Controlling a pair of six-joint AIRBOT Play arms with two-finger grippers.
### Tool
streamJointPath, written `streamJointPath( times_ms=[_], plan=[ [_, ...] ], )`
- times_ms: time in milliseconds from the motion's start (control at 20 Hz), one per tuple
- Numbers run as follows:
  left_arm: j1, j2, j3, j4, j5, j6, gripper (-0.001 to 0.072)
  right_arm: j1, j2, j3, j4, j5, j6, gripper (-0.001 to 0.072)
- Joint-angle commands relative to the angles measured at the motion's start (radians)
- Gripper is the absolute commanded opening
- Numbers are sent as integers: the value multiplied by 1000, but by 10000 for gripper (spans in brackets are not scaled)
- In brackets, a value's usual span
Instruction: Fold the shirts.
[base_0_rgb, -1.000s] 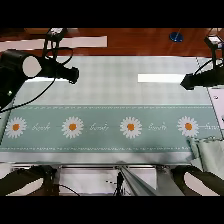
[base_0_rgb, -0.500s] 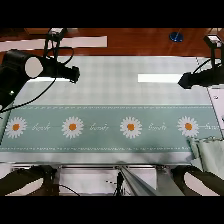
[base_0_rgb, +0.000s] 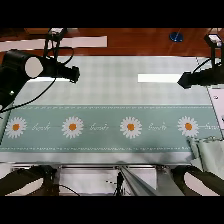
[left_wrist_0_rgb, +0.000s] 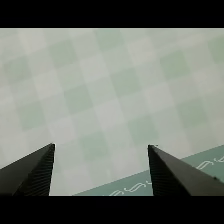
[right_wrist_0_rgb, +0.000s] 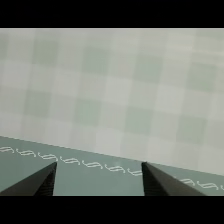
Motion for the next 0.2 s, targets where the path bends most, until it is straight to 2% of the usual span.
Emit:
streamJointPath(
  times_ms=[0, 150],
  plan=[
    [0, -1, 1, 0, 0, 0, 711, 0, -1, 1, 1, 0, 0, 598],
    [0, -1, 1, 0, 0, 0, 711, 0, -1, 1, 1, 0, 0, 598]
  ],
)
